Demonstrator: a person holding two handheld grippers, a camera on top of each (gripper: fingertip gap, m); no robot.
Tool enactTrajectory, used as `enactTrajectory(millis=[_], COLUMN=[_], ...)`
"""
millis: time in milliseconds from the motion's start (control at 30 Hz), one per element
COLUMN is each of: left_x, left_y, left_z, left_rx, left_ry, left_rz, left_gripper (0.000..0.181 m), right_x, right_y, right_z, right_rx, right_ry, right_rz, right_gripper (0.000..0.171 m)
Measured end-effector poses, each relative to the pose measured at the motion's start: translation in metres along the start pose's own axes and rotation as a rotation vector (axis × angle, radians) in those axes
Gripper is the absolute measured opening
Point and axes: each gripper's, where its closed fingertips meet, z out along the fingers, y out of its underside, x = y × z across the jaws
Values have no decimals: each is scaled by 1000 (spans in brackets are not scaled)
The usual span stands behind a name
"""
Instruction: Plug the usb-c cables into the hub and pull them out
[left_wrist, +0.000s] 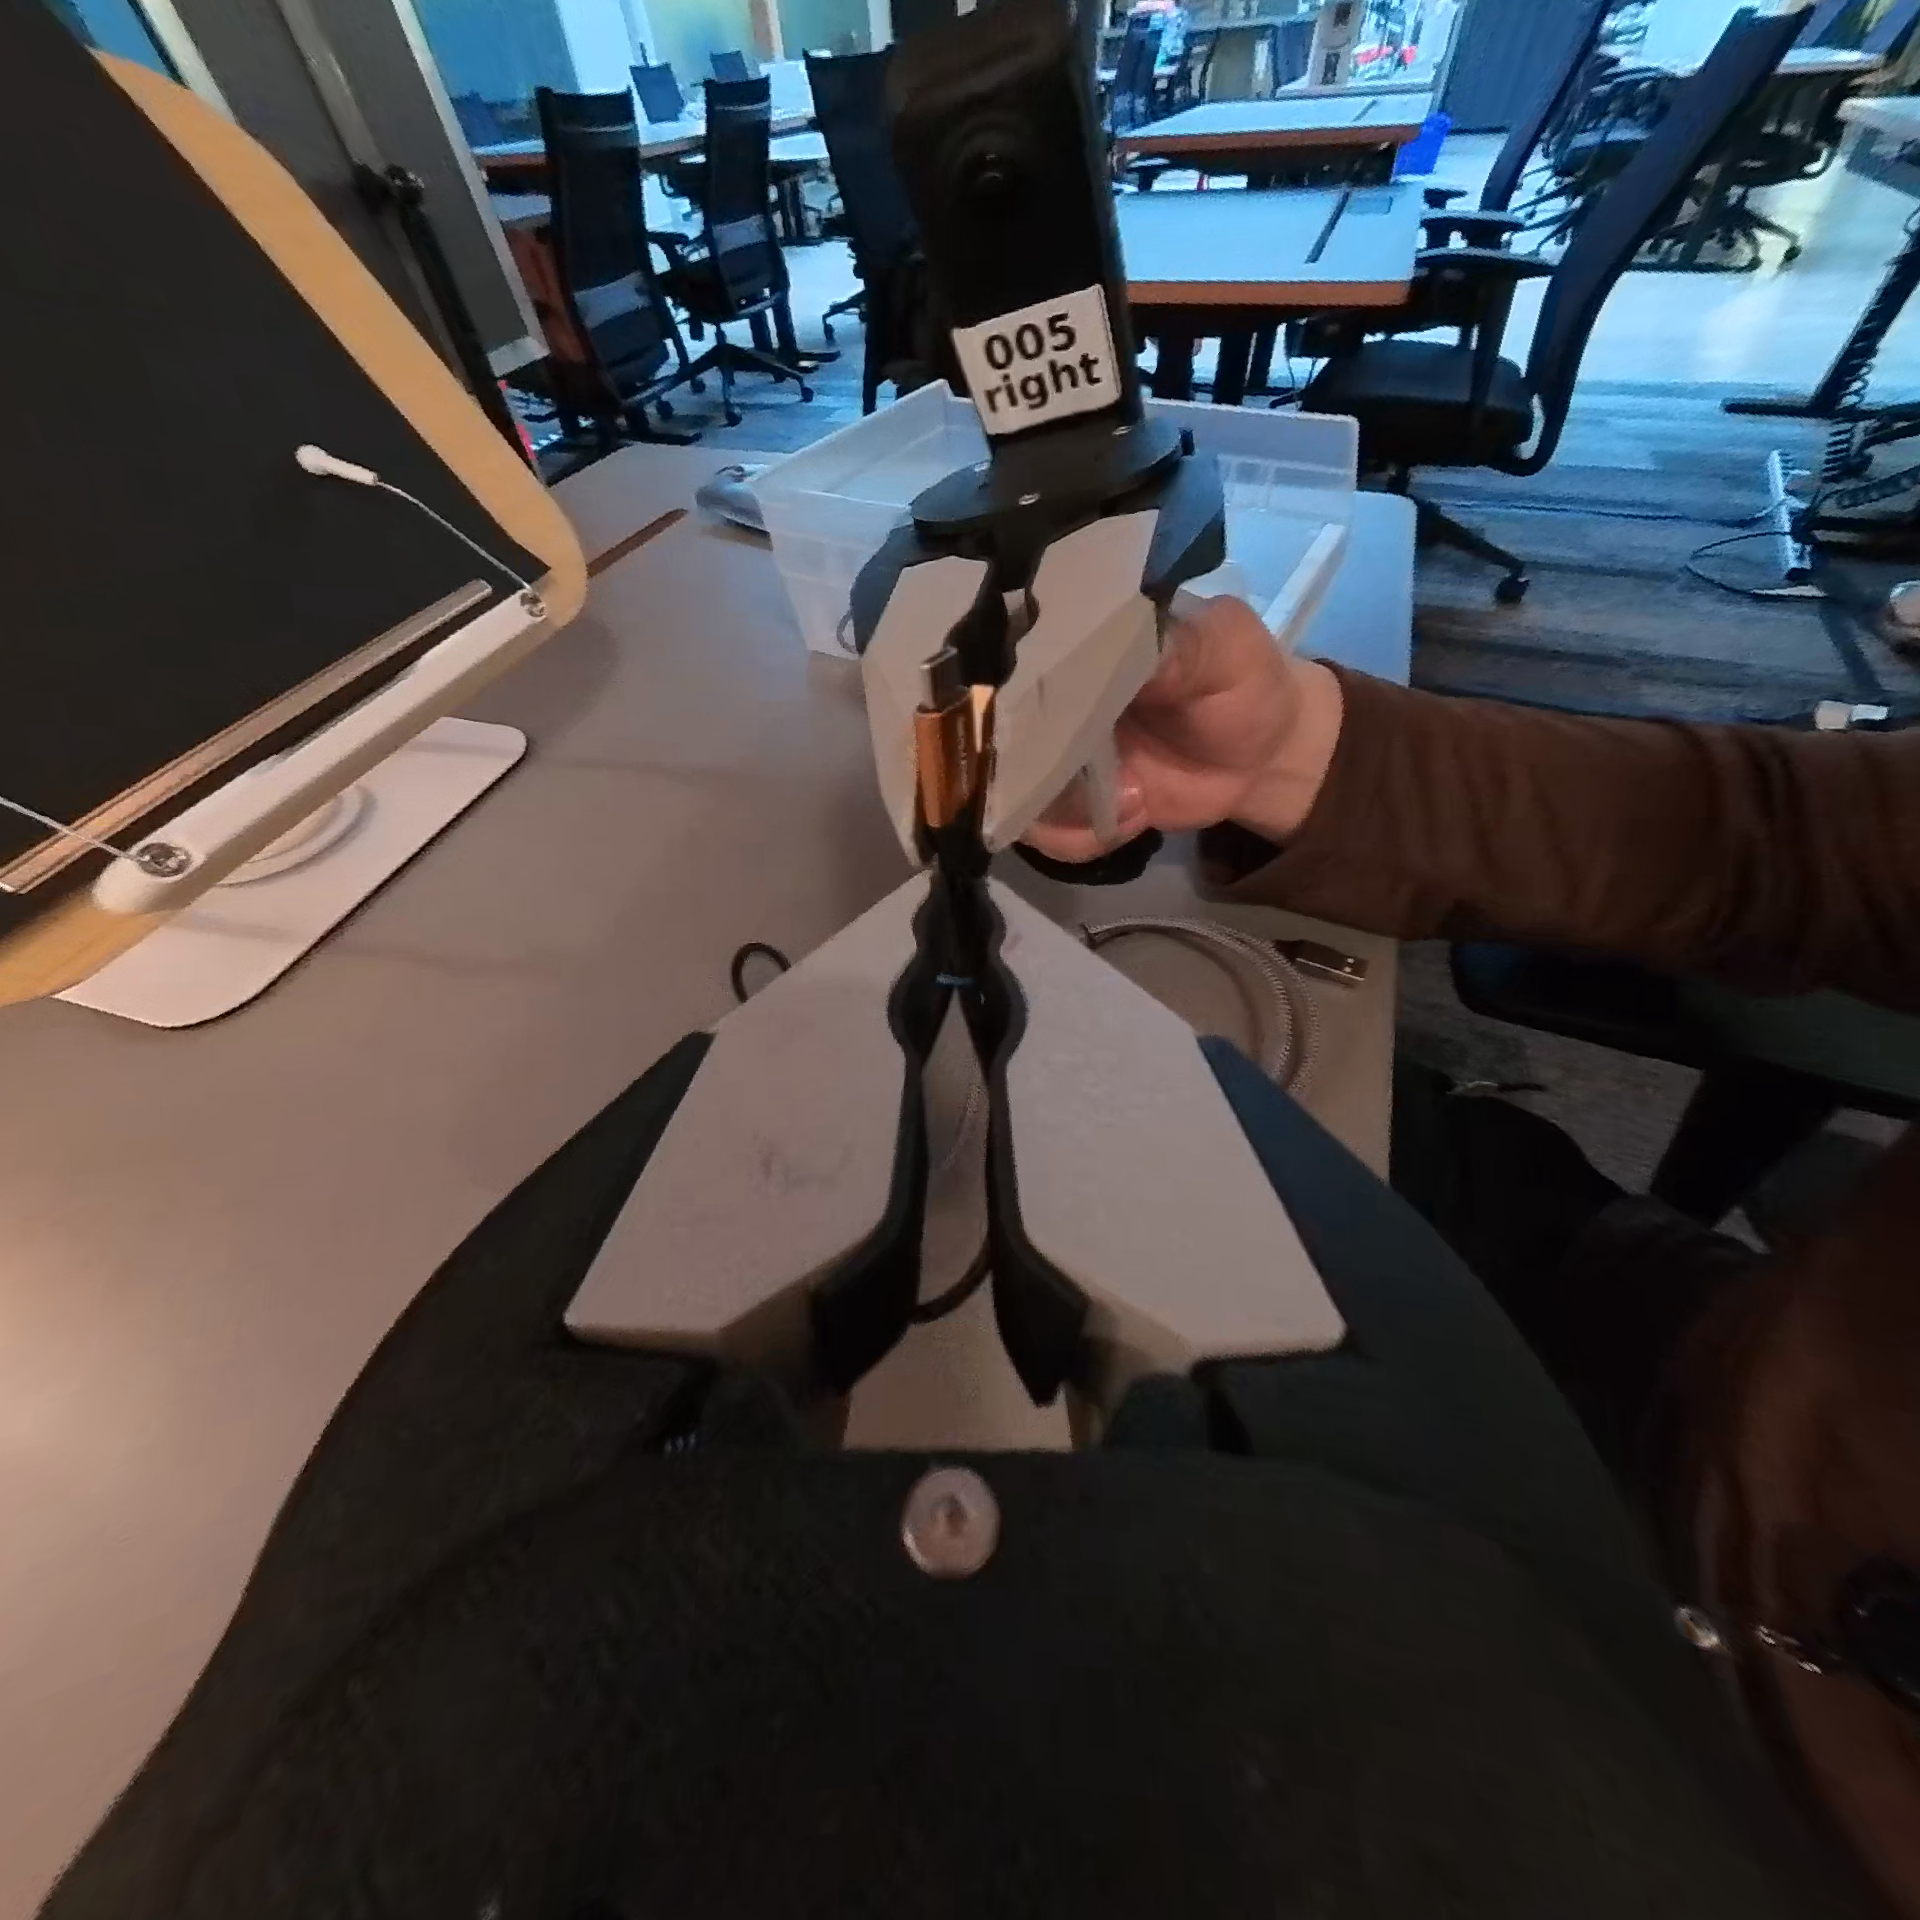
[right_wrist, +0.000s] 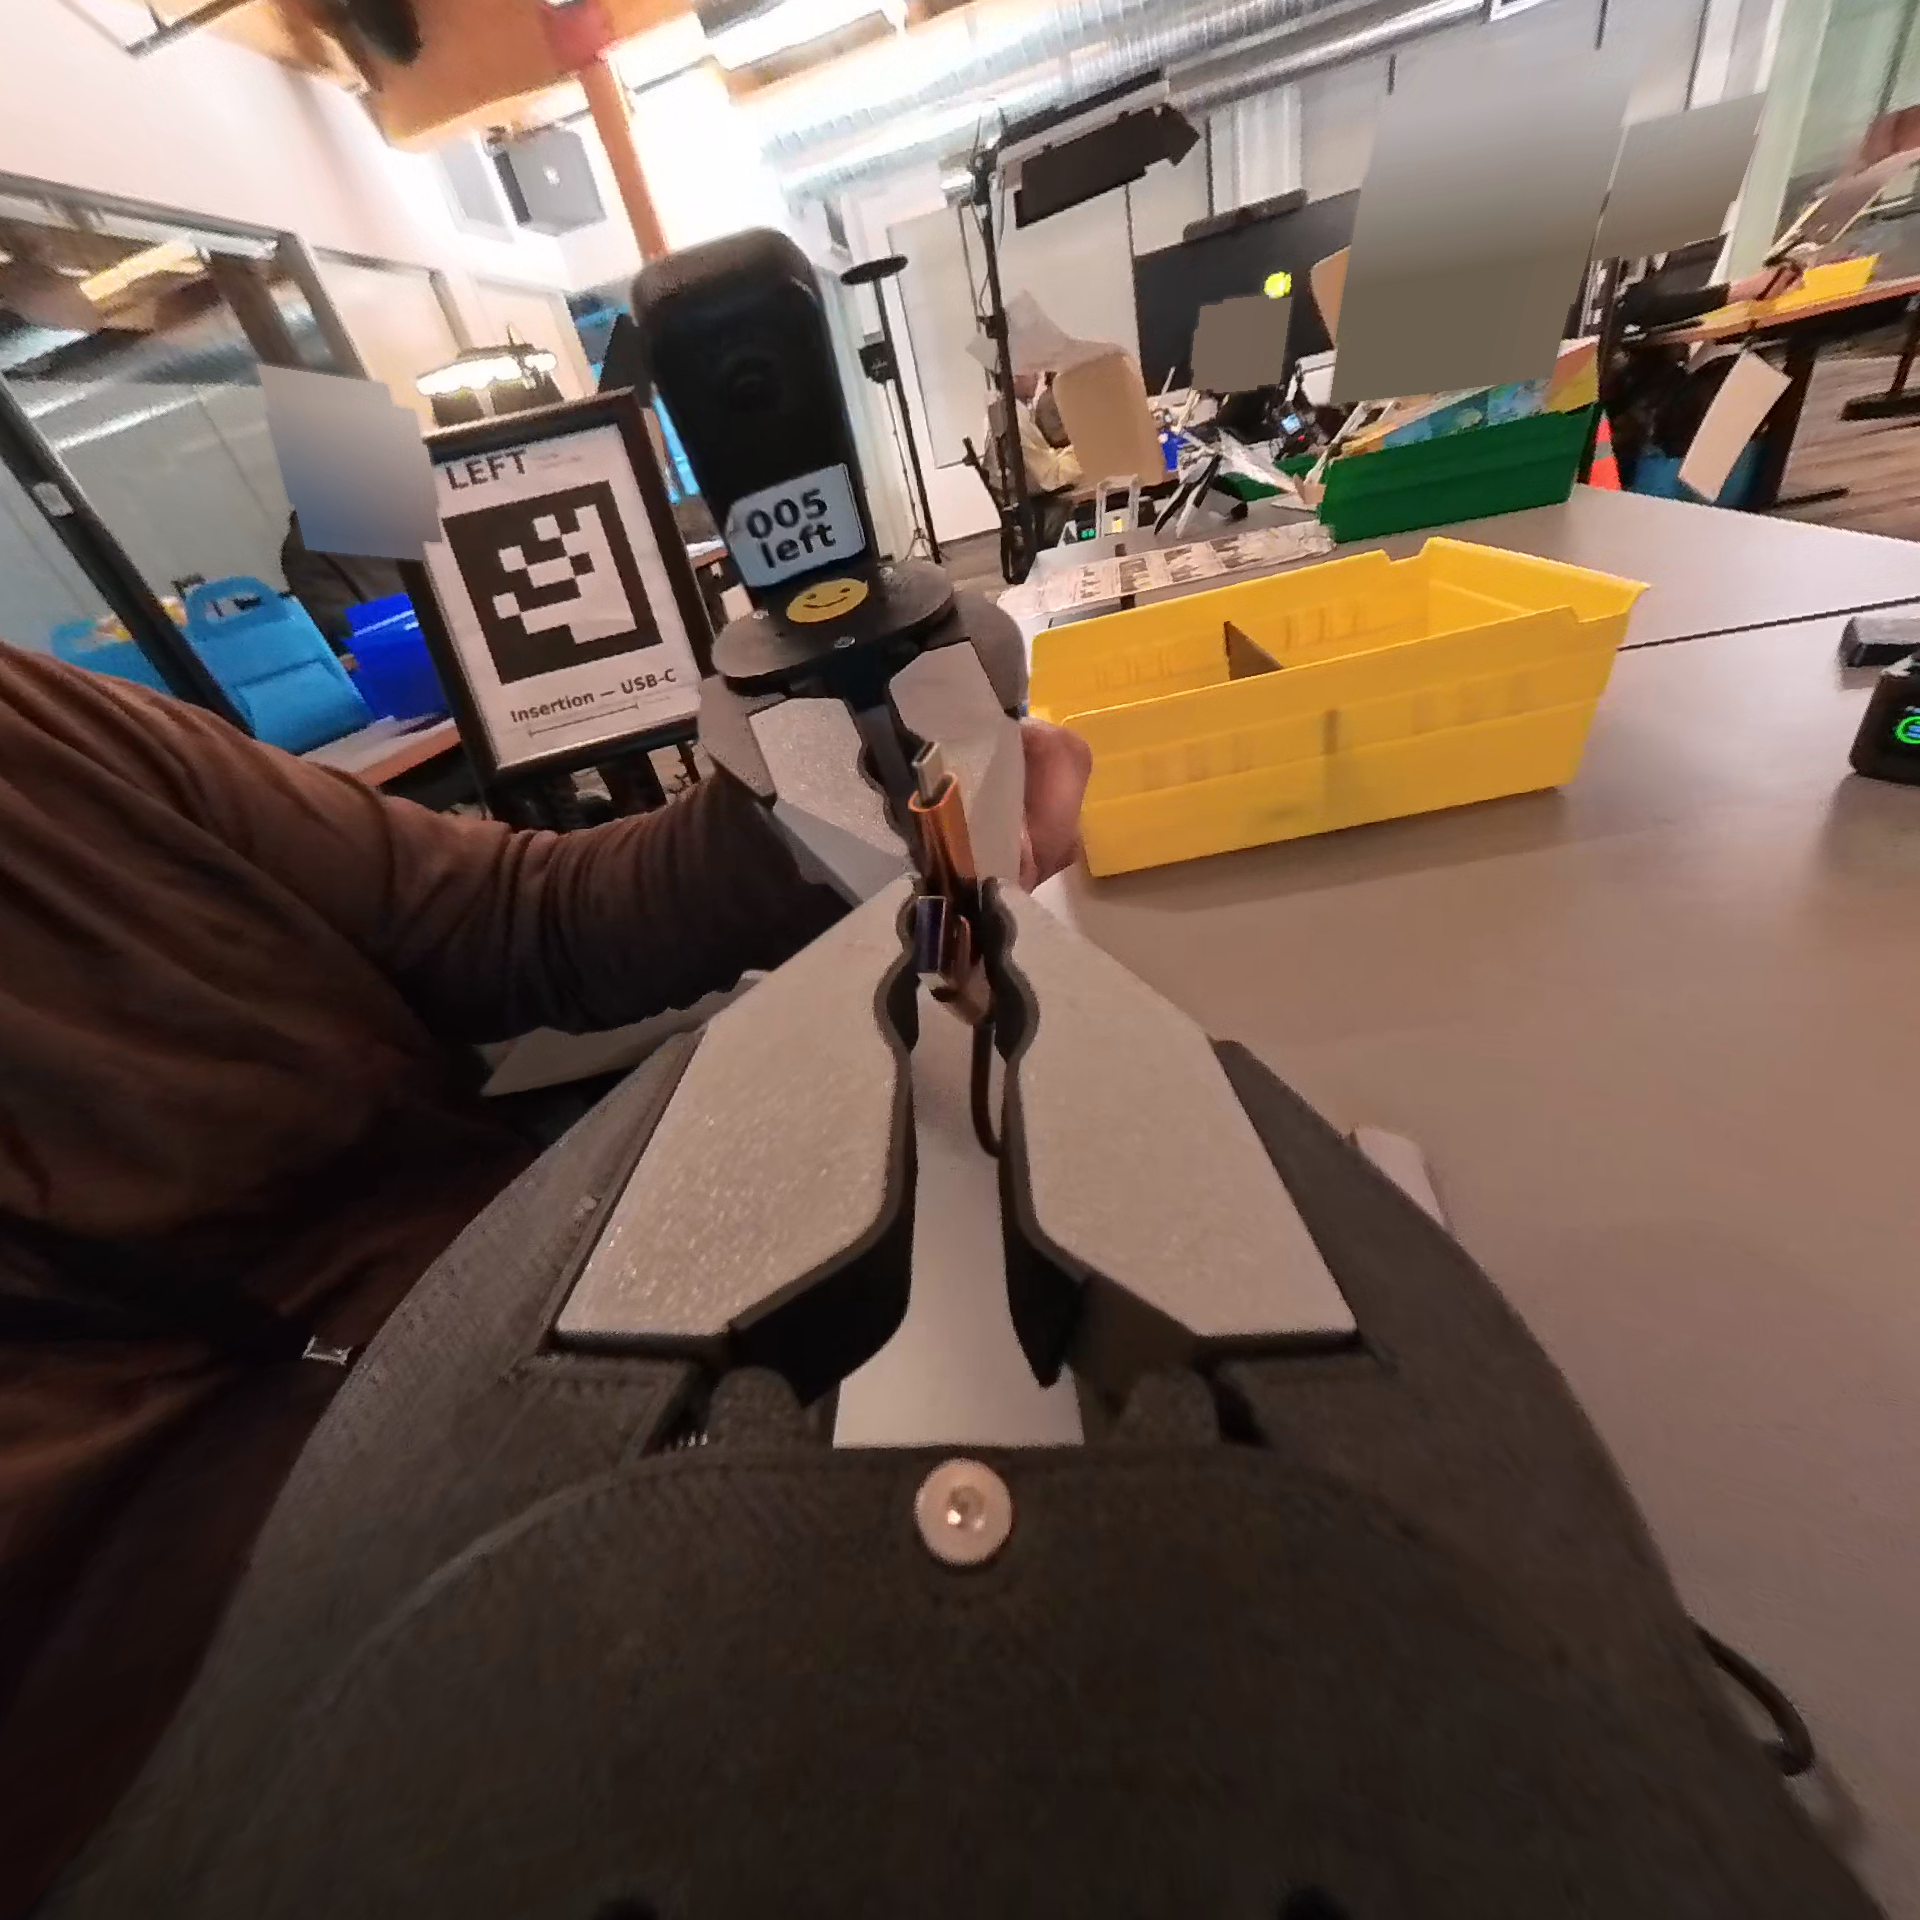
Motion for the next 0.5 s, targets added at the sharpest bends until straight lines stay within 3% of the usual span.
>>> enactTrajectory(millis=[233,500], left_x=[-10,-7], left_y=[-13,-34], left_z=[-6,-14], left_rx=[91,200], left_ry=[-44,-24], left_rz=[-36,-66], left_gripper=[0,1], right_x=[7,3], right_y=[-15,-7], right_z=[-18,-17], right_rx=[78,30], right_ry=[46,32], right_rz=[-28,-72], right_gripper=[17,43])
